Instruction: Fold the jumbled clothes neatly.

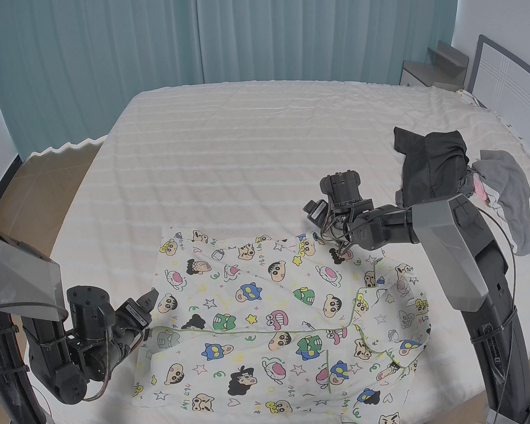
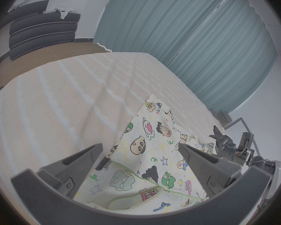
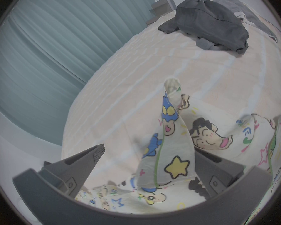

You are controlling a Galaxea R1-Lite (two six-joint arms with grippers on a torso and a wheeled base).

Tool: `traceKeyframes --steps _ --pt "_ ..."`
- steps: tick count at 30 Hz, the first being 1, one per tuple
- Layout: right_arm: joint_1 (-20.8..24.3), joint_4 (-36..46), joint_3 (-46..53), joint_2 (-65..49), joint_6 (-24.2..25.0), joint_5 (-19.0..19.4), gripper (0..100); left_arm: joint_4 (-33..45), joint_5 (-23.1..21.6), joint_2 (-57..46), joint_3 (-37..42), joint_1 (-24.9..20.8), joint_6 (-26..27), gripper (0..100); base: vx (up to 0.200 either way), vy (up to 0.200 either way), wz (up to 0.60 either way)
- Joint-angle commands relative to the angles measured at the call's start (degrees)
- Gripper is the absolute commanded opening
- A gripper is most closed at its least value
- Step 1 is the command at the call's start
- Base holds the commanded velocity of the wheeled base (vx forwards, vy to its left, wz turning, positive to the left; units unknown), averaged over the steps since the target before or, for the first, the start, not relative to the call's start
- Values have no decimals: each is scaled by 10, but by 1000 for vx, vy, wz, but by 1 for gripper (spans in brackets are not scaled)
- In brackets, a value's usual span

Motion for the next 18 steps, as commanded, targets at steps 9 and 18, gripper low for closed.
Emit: traceKeyframes --steps 9,18 --pt "-15 -4 0 -41 25 -1 100 0 1 3 1 0 0 100 0 0 0" --pt "-22 69 0 -81 22 -2 100 0 1 8 1 0 0 100 0 0 0"
